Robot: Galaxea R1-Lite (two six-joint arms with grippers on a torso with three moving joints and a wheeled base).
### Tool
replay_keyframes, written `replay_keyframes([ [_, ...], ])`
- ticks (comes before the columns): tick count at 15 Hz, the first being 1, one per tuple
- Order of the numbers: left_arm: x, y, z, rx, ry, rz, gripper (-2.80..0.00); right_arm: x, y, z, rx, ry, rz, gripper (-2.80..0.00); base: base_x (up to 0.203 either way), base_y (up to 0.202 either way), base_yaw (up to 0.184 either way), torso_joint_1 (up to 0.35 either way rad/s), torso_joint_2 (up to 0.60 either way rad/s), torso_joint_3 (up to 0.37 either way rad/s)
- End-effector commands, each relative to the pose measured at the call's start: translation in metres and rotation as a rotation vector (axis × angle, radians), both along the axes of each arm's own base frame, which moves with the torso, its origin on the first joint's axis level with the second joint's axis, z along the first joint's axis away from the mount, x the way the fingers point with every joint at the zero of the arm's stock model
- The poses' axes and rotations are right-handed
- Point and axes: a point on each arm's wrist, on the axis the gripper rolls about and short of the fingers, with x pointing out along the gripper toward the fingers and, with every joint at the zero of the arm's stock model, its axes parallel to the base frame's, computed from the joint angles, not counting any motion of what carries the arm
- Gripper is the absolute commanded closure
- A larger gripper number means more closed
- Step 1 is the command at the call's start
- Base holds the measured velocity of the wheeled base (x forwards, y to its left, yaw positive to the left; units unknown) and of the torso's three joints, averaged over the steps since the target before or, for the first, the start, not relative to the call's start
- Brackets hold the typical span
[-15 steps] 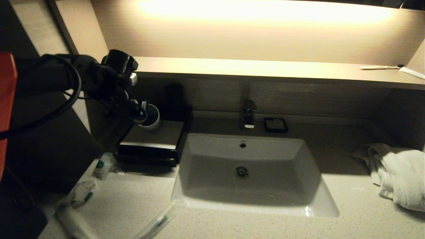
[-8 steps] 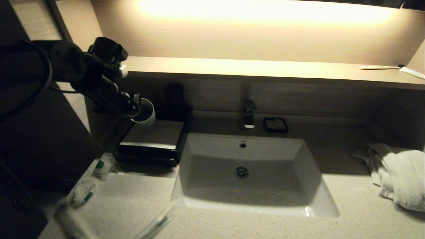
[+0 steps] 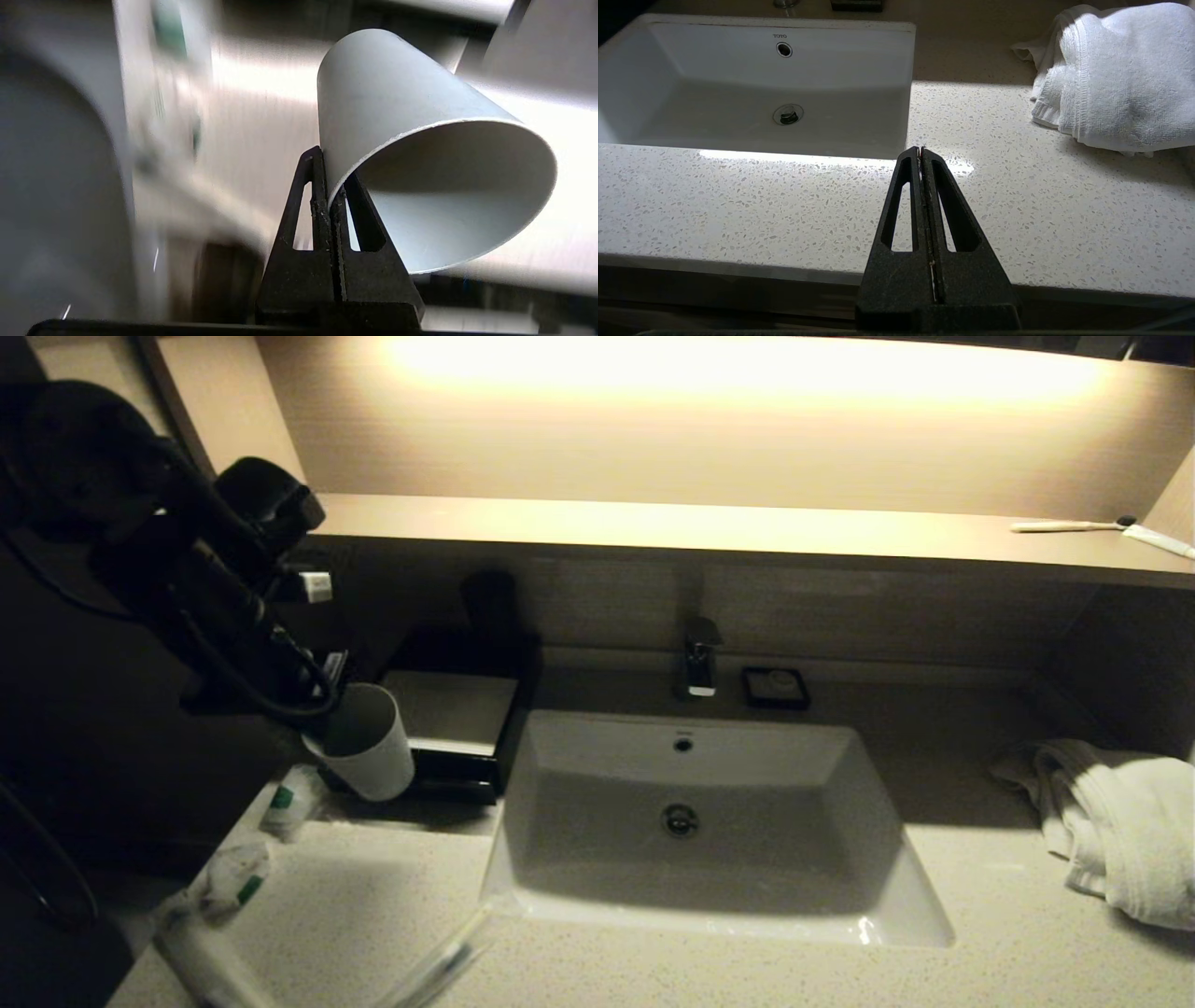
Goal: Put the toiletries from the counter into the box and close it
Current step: Place the cup on the table
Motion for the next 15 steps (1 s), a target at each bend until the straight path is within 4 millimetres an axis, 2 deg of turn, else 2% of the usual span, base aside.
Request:
replay_keyframes([
  [1,-0.004,0.001,-0.016,0.009,0.106,0.000,0.00,0.000,0.000,0.000,0.000,0.000,0.001,0.00,0.000,0.000,0.000,0.000,0.00,0.000],
  [5,-0.010,0.001,-0.047,-0.033,0.220,-0.019,0.00,0.000,0.000,0.000,0.000,0.000,0.001,0.00,0.000,0.000,0.000,0.000,0.00,0.000],
  [9,-0.003,0.000,-0.079,-0.032,0.221,-0.022,0.00,0.000,0.000,0.000,0.000,0.000,0.001,0.00,0.000,0.000,0.000,0.000,0.00,0.000],
  [15,0.016,0.005,-0.093,-0.040,0.184,0.006,0.00,0.000,0.000,0.000,0.000,0.000,0.001,0.00,0.000,0.000,0.000,0.000,0.00,0.000],
])
